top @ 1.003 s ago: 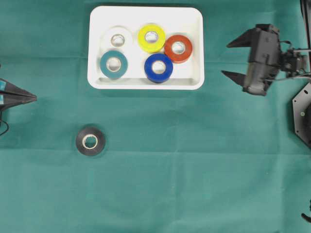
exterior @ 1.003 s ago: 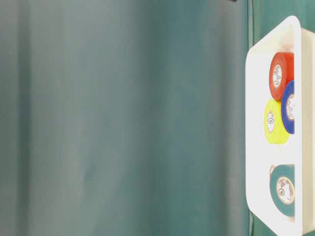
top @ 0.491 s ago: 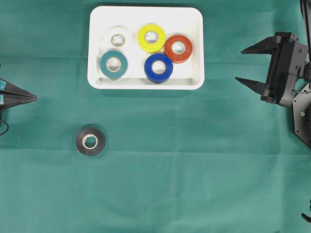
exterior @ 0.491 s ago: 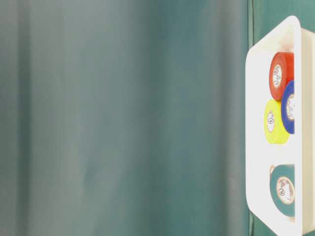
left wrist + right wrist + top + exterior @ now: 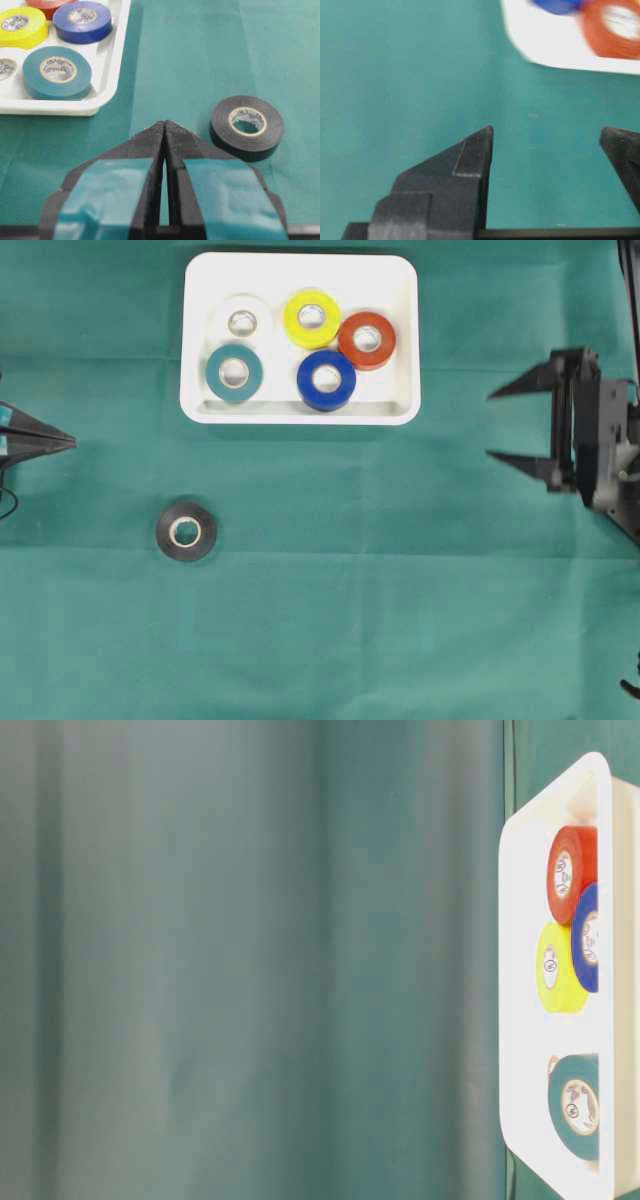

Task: Put the tape into the white case with the right arm.

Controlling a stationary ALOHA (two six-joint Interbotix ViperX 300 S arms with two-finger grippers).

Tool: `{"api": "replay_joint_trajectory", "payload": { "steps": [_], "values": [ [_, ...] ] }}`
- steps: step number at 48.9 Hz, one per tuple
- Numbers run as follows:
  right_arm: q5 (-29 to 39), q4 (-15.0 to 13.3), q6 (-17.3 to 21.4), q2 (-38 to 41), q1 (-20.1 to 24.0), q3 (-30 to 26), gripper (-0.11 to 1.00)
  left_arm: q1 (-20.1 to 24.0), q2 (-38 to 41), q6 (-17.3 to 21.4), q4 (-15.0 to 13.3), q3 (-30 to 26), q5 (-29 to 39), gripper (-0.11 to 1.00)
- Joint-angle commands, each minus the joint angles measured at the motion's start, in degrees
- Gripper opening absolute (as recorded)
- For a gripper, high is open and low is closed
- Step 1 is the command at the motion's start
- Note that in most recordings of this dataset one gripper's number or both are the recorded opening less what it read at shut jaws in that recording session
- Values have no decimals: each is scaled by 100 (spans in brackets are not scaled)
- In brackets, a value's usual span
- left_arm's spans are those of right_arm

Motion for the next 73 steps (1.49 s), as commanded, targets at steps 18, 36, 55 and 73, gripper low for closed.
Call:
{"api": "replay_joint_trajectory", "payload": {
  "steps": [18, 36, 55, 73],
  "values": [
    [105, 44, 79, 202, 606, -193, 72, 9, 53, 0, 0, -79, -53, 0],
    [-26, 18, 62, 1564, 861, -1292, 72, 9, 44, 0, 0, -79, -53, 0],
    [-141, 9, 26, 3683, 1266, -3384, 72, 9, 53, 0, 0, -79, -53, 0],
    [-114, -18, 26, 4931, 1538, -5019, 72, 9, 53, 0, 0, -79, -53, 0]
  ]
}}
